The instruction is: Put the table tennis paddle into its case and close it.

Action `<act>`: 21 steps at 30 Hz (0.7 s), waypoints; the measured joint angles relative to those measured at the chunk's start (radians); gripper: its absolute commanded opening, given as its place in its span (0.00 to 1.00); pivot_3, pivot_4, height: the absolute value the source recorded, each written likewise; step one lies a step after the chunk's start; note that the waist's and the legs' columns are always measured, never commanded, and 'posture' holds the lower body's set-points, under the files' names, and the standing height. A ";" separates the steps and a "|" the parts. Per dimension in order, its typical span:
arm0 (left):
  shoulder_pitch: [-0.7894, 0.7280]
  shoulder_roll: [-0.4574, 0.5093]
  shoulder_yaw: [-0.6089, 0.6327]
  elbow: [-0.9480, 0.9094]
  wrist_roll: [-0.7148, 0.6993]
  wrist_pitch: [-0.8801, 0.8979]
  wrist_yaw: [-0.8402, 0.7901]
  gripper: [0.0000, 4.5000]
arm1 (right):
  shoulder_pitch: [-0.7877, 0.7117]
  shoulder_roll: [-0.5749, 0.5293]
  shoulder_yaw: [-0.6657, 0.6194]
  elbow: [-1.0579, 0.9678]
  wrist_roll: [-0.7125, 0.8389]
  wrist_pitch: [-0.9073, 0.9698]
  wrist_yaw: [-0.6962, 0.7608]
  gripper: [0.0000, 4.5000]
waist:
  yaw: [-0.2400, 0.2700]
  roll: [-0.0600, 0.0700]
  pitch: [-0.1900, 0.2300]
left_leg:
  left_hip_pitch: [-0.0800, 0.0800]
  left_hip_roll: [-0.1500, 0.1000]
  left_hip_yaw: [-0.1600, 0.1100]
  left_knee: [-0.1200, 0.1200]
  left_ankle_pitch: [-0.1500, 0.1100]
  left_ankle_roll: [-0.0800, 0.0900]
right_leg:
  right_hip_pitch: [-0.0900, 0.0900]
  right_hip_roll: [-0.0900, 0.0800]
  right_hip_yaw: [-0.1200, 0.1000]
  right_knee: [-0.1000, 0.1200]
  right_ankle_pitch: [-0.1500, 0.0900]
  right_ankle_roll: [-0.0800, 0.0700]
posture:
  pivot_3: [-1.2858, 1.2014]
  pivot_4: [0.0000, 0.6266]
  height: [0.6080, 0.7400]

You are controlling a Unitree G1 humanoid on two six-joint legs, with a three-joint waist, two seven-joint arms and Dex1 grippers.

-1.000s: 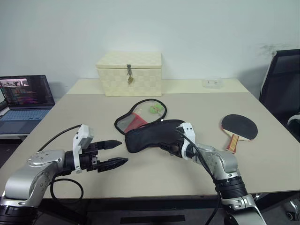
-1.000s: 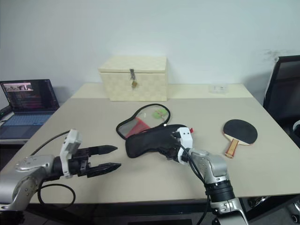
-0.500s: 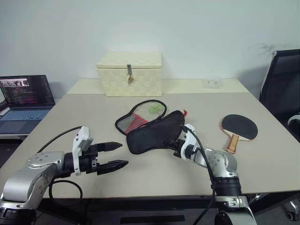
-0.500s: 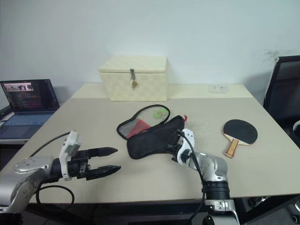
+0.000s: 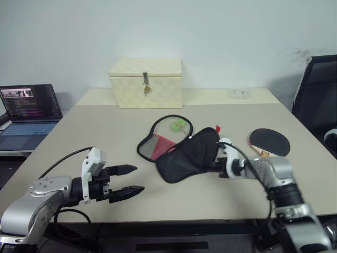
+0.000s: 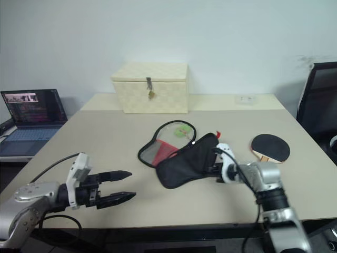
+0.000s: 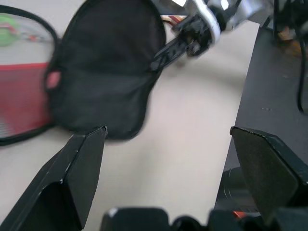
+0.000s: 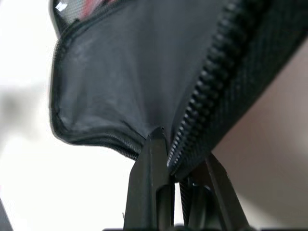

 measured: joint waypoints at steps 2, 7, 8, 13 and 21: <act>0.005 0.000 0.003 -0.001 0.000 0.000 0.002 1.00 | -0.075 -0.061 0.068 0.093 -0.054 -0.075 0.103 0.01 | -0.002 0.000 0.000 | 0.000 0.000 0.001 0.000 0.000 0.000 | 0.000 0.001 0.000 0.000 0.000 0.000 | 0.52 0.24 1.00; 0.011 -0.001 0.005 -0.012 -0.003 0.000 0.006 1.00 | -0.242 -0.074 0.202 0.377 -0.214 -0.319 0.289 0.01 | -0.017 0.000 0.000 | 0.001 0.000 0.001 0.000 0.000 0.001 | -0.001 0.002 0.000 0.001 -0.001 -0.002 | 0.52 0.24 1.00; 0.015 -0.001 0.005 -0.014 -0.003 0.000 0.006 1.00 | -0.265 -0.067 0.220 0.430 -0.242 -0.363 0.312 0.01 | -0.017 -0.001 0.001 | 0.000 0.000 0.001 0.000 0.000 0.001 | -0.001 0.002 0.001 0.001 -0.001 -0.002 | 0.52 0.24 1.00; 0.025 -0.002 0.007 -0.027 -0.005 0.001 0.022 1.00 | -0.405 0.023 0.277 0.700 -0.383 -0.598 0.390 0.01 | -0.018 -0.001 0.001 | 0.000 0.001 0.000 0.000 0.000 0.000 | -0.002 0.002 0.001 0.002 0.000 -0.004 | 0.52 0.24 1.00; 0.038 -0.002 0.009 -0.045 -0.012 0.003 0.028 1.00 | -0.503 0.093 0.233 0.919 -0.476 -0.772 0.356 0.57 | -0.013 0.000 0.002 | -0.001 0.001 -0.001 0.000 -0.001 0.000 | -0.002 0.000 -0.001 0.002 0.002 -0.007 | 0.52 0.24 1.00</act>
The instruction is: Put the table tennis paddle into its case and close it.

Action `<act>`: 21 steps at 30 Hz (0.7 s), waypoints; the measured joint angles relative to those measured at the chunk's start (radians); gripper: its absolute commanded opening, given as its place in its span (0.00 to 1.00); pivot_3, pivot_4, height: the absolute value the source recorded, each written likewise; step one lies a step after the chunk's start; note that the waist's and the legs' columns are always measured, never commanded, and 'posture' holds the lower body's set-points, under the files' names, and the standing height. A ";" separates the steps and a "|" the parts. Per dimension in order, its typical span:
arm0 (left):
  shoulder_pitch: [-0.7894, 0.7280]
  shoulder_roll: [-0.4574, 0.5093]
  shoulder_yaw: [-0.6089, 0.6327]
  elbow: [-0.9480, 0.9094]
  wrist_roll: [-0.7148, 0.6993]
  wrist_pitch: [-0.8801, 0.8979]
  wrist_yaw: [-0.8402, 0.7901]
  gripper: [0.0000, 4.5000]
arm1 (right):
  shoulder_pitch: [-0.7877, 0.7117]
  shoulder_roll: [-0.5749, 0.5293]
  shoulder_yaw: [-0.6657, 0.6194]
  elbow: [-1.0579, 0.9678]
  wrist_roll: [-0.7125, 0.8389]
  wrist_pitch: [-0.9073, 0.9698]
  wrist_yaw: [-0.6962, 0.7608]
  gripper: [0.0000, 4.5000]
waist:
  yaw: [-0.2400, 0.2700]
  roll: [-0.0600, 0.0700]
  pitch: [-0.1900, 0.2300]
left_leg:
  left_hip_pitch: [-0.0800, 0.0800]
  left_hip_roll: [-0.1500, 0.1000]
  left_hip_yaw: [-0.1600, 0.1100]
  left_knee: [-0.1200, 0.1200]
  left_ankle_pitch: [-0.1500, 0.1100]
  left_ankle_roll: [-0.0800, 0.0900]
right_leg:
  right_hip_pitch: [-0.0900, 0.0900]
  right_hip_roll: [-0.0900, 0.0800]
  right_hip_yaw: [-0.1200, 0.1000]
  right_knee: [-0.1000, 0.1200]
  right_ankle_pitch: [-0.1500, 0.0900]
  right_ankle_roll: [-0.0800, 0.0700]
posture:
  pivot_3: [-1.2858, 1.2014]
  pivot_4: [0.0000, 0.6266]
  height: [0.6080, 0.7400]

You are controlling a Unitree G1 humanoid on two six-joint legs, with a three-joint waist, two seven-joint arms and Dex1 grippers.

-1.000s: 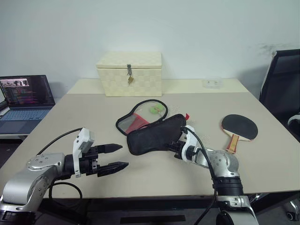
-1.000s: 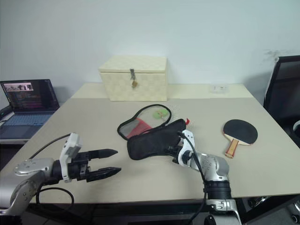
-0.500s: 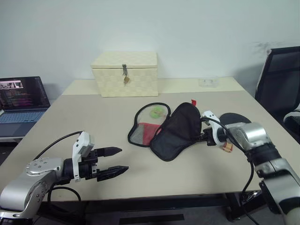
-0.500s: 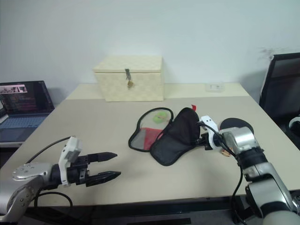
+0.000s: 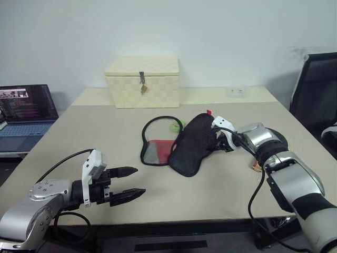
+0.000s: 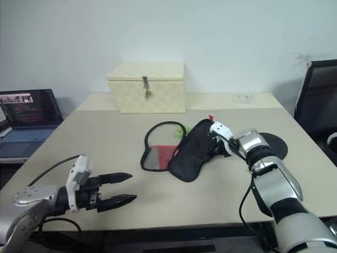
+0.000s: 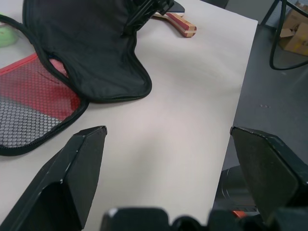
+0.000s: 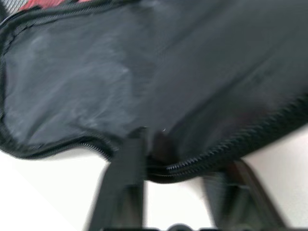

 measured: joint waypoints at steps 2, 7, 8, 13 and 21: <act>0.000 0.000 0.000 0.000 0.000 0.000 0.001 1.00 | -0.004 -0.002 -0.028 0.020 -0.017 -0.020 -0.029 0.75 | 0.000 0.000 0.000 | 0.000 0.000 0.000 0.000 0.000 0.000 | 0.000 0.000 0.000 0.000 0.000 0.000 | 0.52 0.24 1.00; -0.024 -0.002 -0.019 0.003 0.001 -0.001 -0.002 1.00 | -0.004 -0.038 -0.063 0.036 -0.053 -0.076 -0.081 1.00 | 0.000 0.000 0.000 | 0.000 -0.001 0.000 0.000 0.000 0.000 | 0.000 0.000 0.000 0.000 0.000 0.000 | 0.52 0.24 1.00; -0.032 -0.003 -0.025 0.004 0.002 -0.002 -0.004 1.00 | -0.002 -0.055 -0.072 0.032 -0.058 -0.086 -0.089 1.00 | 0.001 0.000 0.000 | 0.000 -0.001 0.000 0.000 0.000 0.000 | 0.000 0.000 0.000 0.000 0.000 0.000 | 0.52 0.24 1.00; -0.063 -0.006 -0.049 0.013 0.008 -0.004 -0.010 1.00 | 0.091 -0.162 -0.116 -0.125 -0.048 -0.056 -0.023 1.00 | 0.002 0.000 0.000 | 0.000 0.000 0.000 0.000 0.000 0.000 | 0.000 0.000 0.000 0.000 0.000 0.000 | 0.52 0.24 1.00; -0.096 -0.008 -0.064 0.045 0.012 -0.007 -0.040 1.00 | 0.538 -0.150 -0.292 -1.007 0.172 0.549 -0.067 1.00 | -0.003 0.001 0.000 | 0.002 0.000 -0.001 0.000 0.000 0.000 | 0.001 0.001 0.000 0.004 -0.003 0.003 | 0.52 0.24 1.00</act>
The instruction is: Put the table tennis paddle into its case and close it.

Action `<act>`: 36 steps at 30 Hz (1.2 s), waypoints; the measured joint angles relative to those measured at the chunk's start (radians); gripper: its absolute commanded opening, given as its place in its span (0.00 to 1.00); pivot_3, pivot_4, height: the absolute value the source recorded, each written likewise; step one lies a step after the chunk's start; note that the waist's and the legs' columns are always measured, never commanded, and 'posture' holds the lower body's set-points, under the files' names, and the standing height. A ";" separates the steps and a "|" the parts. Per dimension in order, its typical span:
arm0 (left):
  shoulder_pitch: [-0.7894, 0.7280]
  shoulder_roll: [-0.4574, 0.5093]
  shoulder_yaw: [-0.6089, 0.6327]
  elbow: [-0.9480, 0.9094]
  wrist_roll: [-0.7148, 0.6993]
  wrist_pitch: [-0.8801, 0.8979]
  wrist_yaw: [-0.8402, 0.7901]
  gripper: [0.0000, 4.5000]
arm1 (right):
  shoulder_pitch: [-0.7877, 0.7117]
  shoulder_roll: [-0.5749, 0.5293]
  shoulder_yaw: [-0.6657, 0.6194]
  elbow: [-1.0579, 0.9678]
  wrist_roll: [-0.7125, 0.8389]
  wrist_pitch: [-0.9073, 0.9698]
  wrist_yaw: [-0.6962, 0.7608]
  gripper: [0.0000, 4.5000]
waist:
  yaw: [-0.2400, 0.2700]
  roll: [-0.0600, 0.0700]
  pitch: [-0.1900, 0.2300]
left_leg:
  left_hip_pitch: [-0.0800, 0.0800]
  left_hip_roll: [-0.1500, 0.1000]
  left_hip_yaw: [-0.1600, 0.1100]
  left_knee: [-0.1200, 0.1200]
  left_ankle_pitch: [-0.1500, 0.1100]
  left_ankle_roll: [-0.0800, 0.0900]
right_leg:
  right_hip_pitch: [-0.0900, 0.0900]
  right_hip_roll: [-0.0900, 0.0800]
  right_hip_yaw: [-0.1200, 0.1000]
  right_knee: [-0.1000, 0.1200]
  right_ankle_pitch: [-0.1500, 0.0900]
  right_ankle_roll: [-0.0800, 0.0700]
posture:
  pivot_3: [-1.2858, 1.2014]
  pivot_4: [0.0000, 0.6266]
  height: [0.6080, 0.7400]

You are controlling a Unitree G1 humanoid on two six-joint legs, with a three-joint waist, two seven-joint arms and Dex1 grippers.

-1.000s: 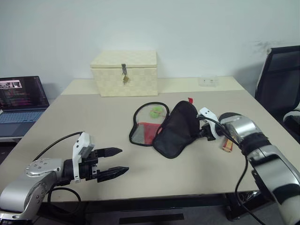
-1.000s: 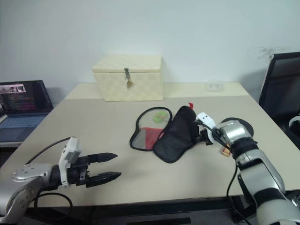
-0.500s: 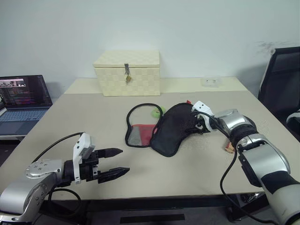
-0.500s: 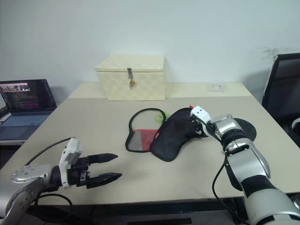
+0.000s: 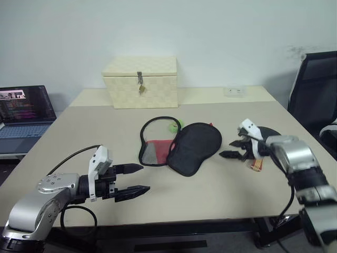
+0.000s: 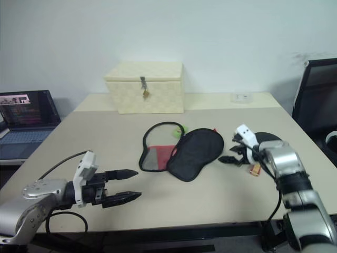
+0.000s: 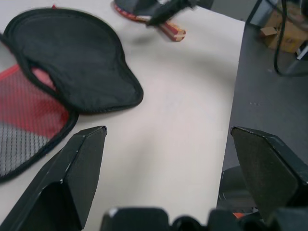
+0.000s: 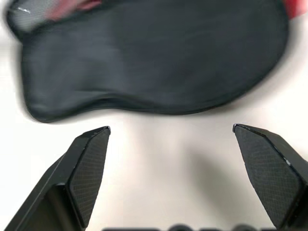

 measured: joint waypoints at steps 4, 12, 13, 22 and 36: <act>-0.013 0.001 -0.001 0.026 0.003 0.000 -0.015 1.00 | 0.125 0.209 -0.102 -0.246 0.011 0.188 -0.257 1.00 | 0.001 0.000 0.000 | 0.001 -0.001 0.000 0.002 0.000 -0.001 | 0.000 0.000 0.000 0.005 -0.001 0.000 | 0.52 0.24 1.00; -0.014 0.003 -0.001 0.030 0.007 0.000 -0.031 1.00 | 0.230 0.407 -0.150 -0.371 0.009 0.285 -0.515 1.00 | 0.002 0.000 0.000 | 0.001 0.000 0.000 0.002 0.000 -0.001 | 0.000 -0.001 0.000 0.004 -0.001 0.001 | 0.52 0.24 1.00; -0.014 0.003 -0.001 0.030 0.007 0.000 -0.031 1.00 | 0.232 0.418 -0.146 -0.371 0.009 0.284 -0.531 1.00 | 0.002 0.000 0.000 | 0.001 -0.001 0.000 0.002 0.000 -0.001 | 0.000 -0.001 0.000 0.004 -0.001 0.001 | 0.52 0.24 1.00; -0.005 0.008 0.003 0.030 0.009 -0.004 -0.032 1.00 | 0.235 0.520 -0.041 -0.328 0.029 0.199 -0.577 1.00 | 0.000 -0.001 0.000 | 0.001 0.000 0.000 0.001 0.000 -0.001 | 0.000 0.000 0.000 0.004 -0.002 0.000 | 0.52 0.24 1.00; 0.017 0.008 0.009 0.027 0.011 -0.015 -0.025 1.00 | 0.175 0.626 -0.149 -0.186 0.100 0.149 -0.685 0.64 | -0.002 -0.003 -0.002 | 0.002 0.000 0.000 0.001 0.000 -0.001 | 0.000 0.000 0.000 0.004 -0.002 0.000 | 0.52 0.24 1.00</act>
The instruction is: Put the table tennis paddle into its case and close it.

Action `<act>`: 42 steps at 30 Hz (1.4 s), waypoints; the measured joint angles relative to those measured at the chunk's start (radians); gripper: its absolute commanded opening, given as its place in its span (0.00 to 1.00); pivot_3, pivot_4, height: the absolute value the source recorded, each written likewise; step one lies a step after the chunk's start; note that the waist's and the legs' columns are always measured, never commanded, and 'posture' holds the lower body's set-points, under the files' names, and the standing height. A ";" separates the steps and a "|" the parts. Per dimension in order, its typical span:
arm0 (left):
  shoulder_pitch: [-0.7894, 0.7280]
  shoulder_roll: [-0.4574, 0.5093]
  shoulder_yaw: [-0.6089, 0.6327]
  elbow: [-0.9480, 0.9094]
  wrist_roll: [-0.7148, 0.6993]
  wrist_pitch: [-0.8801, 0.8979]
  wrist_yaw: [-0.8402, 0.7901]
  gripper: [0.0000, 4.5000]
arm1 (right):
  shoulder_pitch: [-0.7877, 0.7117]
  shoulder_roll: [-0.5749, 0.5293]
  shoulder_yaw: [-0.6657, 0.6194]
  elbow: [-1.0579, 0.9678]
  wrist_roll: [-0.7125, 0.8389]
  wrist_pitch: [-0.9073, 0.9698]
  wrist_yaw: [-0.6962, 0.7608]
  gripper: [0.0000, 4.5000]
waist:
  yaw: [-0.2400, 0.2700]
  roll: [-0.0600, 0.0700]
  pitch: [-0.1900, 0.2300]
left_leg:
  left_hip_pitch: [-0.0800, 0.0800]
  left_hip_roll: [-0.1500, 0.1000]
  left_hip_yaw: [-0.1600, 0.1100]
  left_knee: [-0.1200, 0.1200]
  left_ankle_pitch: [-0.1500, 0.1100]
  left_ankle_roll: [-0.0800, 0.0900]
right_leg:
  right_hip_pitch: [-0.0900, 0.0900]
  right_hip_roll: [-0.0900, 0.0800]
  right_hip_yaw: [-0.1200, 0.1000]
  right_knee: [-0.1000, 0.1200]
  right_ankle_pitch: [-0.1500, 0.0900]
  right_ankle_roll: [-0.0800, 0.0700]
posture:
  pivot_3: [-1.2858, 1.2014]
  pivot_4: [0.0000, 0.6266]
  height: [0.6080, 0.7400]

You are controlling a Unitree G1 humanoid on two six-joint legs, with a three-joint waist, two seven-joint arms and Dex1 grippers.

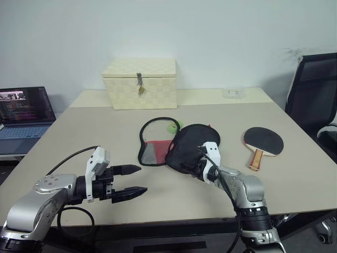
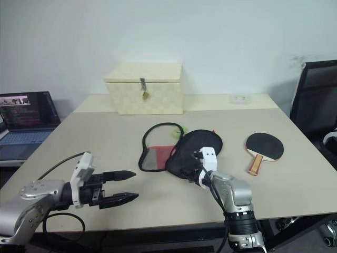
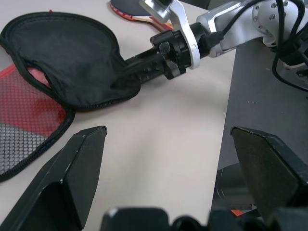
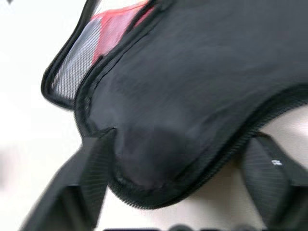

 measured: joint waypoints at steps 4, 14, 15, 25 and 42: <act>0.003 0.000 0.000 -0.003 0.000 -0.002 0.007 1.00 | -0.003 0.018 -0.056 0.006 0.037 0.041 -0.029 0.33 | 0.000 0.000 0.000 | 0.000 0.000 0.000 -0.001 0.000 0.000 | 0.000 0.000 0.000 0.000 0.000 0.000 | 0.52 0.24 1.00; 0.006 0.000 0.000 -0.003 0.001 -0.003 0.016 1.00 | 0.013 -0.021 -0.042 -0.048 0.150 0.209 0.001 0.01 | 0.001 0.000 0.000 | -0.001 0.000 0.000 -0.002 0.000 0.000 | -0.001 0.000 0.000 -0.001 0.000 -0.001 | 0.52 0.24 1.00; 0.005 0.000 -0.001 -0.003 0.002 -0.003 0.016 1.00 | 0.017 -0.036 -0.031 -0.056 0.157 0.219 0.009 0.01 | 0.001 0.000 0.000 | -0.001 0.000 0.000 -0.002 0.000 0.000 | -0.001 0.000 0.000 -0.002 0.000 -0.001 | 0.52 0.24 1.00; -0.018 -0.001 -0.009 -0.003 0.003 -0.003 0.014 1.00 | -0.046 -0.435 0.107 0.035 0.200 0.201 0.260 0.01 | 0.007 0.001 0.001 | -0.001 -0.002 0.000 -0.001 0.000 0.000 | 0.000 0.000 -0.001 -0.005 0.000 0.001 | 0.52 0.24 1.00; -0.038 -0.002 -0.033 -0.001 0.016 -0.003 0.013 1.00 | -0.305 -0.616 0.270 0.466 0.026 -0.085 0.558 0.14 | 0.003 0.000 0.002 | -0.003 -0.001 0.000 -0.003 -0.002 0.003 | 0.000 -0.001 -0.001 -0.009 0.001 0.000 | 0.52 0.24 1.00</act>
